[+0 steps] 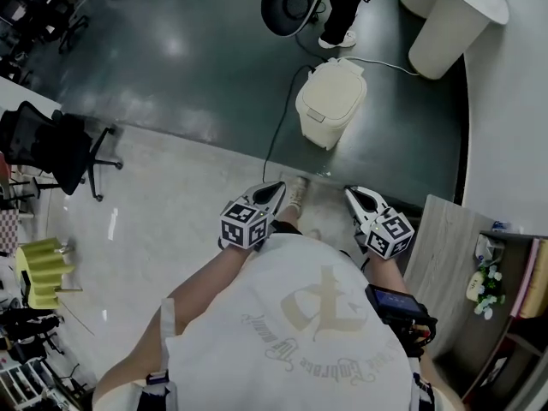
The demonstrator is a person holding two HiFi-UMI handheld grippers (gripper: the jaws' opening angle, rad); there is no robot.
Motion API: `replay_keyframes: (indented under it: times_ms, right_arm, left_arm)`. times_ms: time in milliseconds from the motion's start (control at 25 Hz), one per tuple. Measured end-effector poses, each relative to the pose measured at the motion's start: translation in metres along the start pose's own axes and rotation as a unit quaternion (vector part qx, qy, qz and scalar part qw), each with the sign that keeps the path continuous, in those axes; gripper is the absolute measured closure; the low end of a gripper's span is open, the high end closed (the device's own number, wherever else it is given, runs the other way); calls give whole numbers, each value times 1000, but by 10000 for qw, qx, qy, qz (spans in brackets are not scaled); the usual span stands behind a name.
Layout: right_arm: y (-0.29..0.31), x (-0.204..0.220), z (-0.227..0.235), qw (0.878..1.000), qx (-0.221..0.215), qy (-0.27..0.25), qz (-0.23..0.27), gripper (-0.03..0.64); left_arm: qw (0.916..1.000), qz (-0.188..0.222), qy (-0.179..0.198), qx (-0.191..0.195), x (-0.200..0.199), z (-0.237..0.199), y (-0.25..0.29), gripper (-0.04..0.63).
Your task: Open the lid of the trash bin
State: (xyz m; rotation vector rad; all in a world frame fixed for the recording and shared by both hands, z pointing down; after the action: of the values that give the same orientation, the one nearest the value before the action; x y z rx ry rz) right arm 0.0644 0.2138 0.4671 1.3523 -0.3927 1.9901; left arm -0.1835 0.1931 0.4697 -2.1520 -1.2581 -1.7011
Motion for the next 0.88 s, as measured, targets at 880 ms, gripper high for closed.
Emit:
replay_keyframes:
  times_ms: [880]
  right_arm:
    - [98,-63,111,9985,519,128,81,612]
  left_arm:
    - [9964,-507,302,607,-87,-78,149,589]
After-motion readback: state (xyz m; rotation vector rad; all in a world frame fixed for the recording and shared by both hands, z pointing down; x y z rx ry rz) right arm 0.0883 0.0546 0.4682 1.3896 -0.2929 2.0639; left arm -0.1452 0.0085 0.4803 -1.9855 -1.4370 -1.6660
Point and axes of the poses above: the fingertips, and each gripper's own axes: y forward along the fingers, z to its right, x out of its underside, the point moved 7 cm from there along -y, backward along the fingers, and after that the axes turned 8 degrees about z, right-handed, at the moved point
